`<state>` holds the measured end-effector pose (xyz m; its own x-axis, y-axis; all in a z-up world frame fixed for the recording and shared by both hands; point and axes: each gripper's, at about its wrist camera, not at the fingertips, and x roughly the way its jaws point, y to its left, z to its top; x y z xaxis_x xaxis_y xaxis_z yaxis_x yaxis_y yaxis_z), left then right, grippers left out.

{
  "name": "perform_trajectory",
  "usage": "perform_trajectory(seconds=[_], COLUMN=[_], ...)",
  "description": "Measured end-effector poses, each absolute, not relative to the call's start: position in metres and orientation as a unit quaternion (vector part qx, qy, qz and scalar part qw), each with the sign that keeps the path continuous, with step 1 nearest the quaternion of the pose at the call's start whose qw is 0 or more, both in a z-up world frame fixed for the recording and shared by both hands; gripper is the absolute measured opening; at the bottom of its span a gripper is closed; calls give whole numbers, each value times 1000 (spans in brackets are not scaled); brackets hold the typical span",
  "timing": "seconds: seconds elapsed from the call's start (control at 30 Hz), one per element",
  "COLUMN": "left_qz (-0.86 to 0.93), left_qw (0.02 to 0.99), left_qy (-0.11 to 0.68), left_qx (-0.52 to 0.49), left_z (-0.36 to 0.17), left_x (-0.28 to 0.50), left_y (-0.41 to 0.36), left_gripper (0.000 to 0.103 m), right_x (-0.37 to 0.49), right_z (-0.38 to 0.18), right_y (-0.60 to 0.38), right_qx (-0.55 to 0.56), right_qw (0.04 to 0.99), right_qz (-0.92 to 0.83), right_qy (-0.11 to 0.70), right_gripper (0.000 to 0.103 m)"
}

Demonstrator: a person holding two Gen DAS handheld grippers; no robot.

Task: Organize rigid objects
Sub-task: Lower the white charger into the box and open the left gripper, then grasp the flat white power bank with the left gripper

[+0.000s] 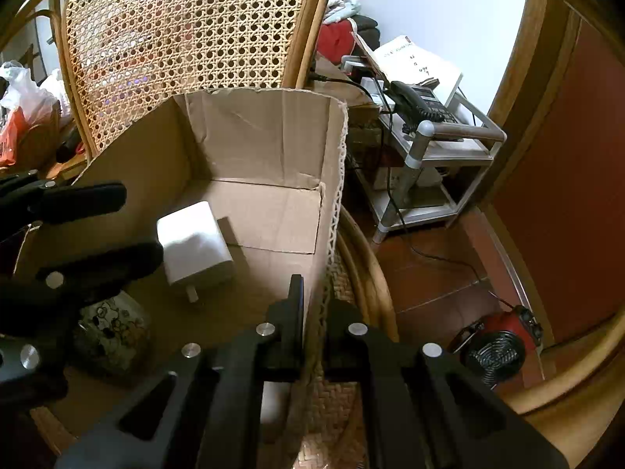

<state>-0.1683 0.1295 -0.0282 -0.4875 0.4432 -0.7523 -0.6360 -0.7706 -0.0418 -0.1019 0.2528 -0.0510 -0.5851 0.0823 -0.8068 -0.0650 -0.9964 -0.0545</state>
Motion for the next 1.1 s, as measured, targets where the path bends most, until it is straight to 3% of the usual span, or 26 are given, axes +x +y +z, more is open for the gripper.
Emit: perform_trajectory(seconds=[0.3,0.6,0.8,1.1], left_qz=[873,899,903,858], left_qw=[291,205,111,4], left_qy=[89,42,-18,-41], left_qx=[-381,-384,-414,-511], left_z=[-11,-2,-24,-90], left_x=[-175,-203,-228,-267], left_y=[93,20,-40,-73], left_gripper=[48,62,77,77], right_x=[-102,-102,-102,-102], right_z=[-51,-51,-51,-51], right_y=[252,253,253,252], right_qx=[-453,-454,-453,-454], right_qw=[42,42,42,42], right_qz=[890,890,890,890], right_qy=[-9,-10,-10,-10], right_gripper=[7,7,7,7])
